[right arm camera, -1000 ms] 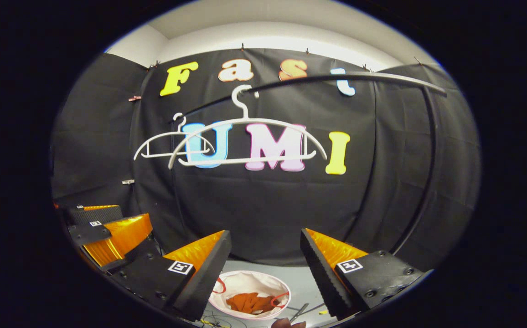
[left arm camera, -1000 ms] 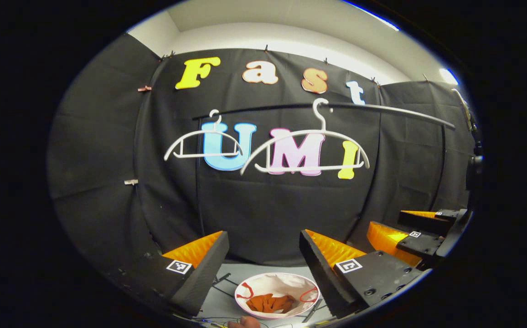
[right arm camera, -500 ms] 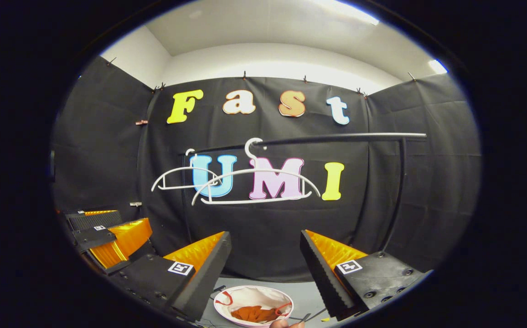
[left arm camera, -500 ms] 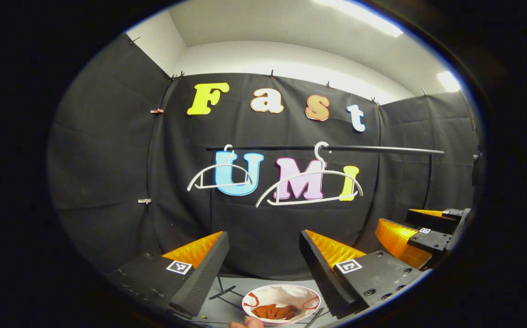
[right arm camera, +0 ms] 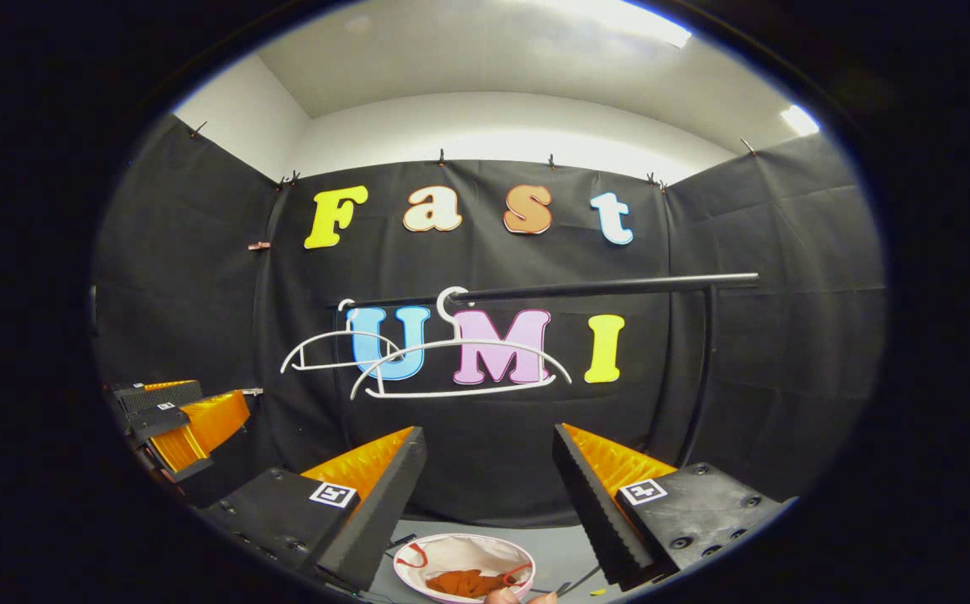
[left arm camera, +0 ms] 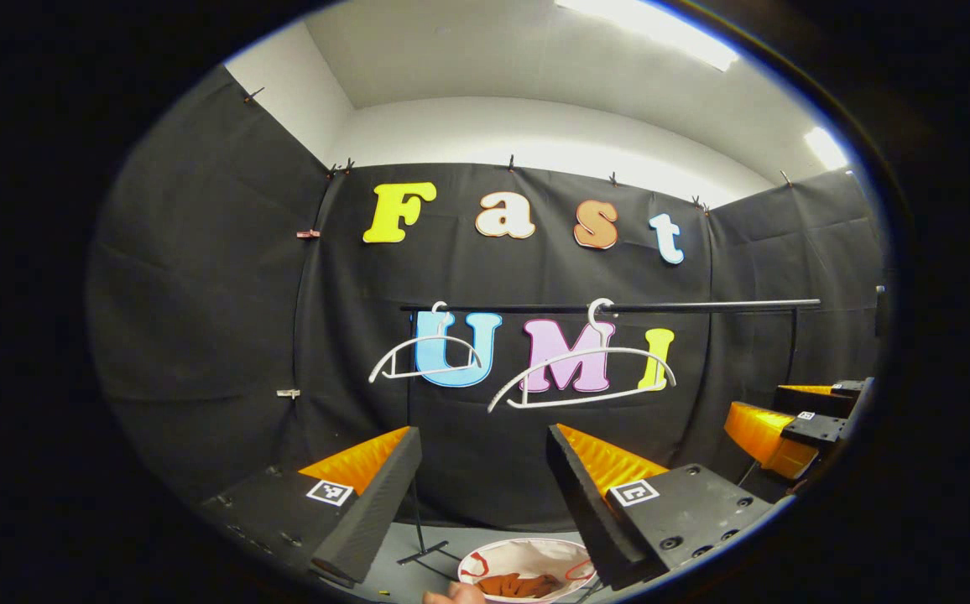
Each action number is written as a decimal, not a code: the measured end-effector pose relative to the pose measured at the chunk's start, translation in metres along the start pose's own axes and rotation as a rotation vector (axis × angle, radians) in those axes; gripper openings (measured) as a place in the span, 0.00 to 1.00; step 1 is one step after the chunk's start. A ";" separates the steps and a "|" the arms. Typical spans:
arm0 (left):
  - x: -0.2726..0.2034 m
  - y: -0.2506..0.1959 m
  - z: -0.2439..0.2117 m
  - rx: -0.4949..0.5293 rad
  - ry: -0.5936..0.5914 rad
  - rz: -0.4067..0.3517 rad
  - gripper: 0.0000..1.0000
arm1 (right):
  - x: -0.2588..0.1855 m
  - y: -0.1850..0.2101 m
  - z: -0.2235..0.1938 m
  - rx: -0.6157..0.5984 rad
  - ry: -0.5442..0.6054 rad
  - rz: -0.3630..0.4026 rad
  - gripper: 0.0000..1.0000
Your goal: Grasp the clothes on the hanger with both hands and then place them into the laundry hamper below.
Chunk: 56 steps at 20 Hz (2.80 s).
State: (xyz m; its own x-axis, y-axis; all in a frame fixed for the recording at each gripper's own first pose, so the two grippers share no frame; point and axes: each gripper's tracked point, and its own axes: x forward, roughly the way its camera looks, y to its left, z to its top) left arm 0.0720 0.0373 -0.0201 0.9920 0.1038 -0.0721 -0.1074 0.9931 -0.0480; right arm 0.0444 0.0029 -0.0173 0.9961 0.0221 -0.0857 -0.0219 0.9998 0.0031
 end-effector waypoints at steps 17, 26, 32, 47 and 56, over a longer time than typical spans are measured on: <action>-0.019 -0.017 0.019 0.016 -0.037 -0.034 0.92 | -0.016 -0.003 0.006 -0.019 -0.038 -0.015 0.98; -0.019 -0.016 0.019 0.023 -0.035 -0.035 0.95 | -0.016 0.004 0.009 -0.036 -0.048 0.003 0.98; -0.016 -0.015 0.018 0.018 -0.032 -0.031 0.95 | -0.015 0.004 0.005 -0.041 -0.038 0.006 0.98; -0.011 -0.013 0.018 0.025 -0.032 -0.016 0.95 | -0.008 0.007 0.001 -0.037 -0.029 0.019 0.98; -0.014 -0.016 0.019 0.040 -0.033 -0.021 0.95 | -0.010 0.007 0.006 -0.037 -0.044 0.027 0.98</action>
State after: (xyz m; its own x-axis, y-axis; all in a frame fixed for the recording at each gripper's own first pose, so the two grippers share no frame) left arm 0.0611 0.0213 0.0004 0.9957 0.0844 -0.0388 -0.0848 0.9964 -0.0094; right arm 0.0345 0.0096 -0.0107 0.9979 0.0502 -0.0421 -0.0515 0.9982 -0.0318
